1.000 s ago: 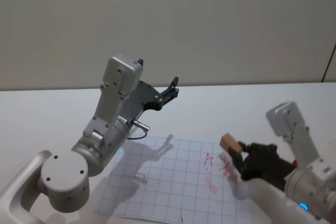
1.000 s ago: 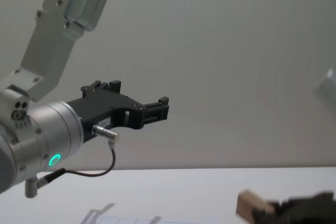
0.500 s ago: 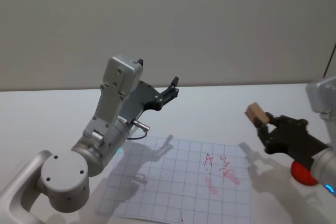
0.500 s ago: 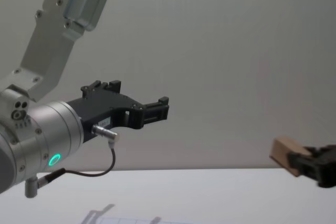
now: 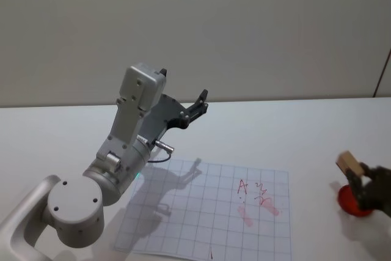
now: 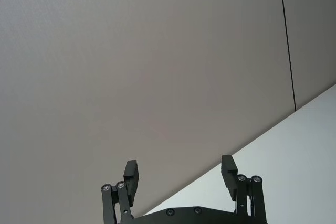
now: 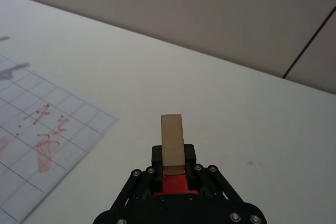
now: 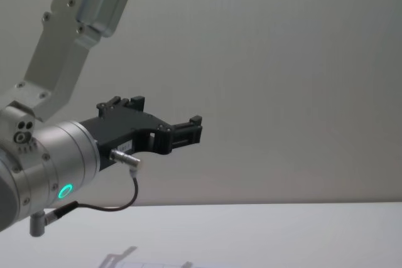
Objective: Use the one hand to pick up the stamp and affix it onto the A4 paper.
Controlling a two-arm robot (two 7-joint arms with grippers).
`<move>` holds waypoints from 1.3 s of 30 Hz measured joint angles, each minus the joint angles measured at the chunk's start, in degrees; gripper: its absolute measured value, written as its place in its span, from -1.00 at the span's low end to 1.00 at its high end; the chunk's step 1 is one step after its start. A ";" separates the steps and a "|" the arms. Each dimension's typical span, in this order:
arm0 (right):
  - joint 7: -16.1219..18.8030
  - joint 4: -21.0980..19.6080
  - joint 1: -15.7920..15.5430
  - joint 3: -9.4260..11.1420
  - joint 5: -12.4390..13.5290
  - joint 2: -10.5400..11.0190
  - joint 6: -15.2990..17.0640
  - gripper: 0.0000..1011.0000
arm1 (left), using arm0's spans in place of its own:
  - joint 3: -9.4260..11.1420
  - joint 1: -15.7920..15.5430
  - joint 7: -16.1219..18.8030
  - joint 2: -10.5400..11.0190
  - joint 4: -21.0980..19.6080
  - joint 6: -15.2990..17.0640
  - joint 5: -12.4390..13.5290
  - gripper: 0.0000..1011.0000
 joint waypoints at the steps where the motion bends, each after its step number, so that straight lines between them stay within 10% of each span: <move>1: -0.19 -0.05 -0.41 0.18 0.06 0.26 0.04 -0.55 | 0.00 0.00 0.00 0.00 0.00 0.00 0.00 0.98; 39: -0.06 0.59 -4.90 2.06 -0.61 3.02 1.34 -0.48 | 0.00 0.00 0.00 0.00 0.00 0.00 0.00 0.98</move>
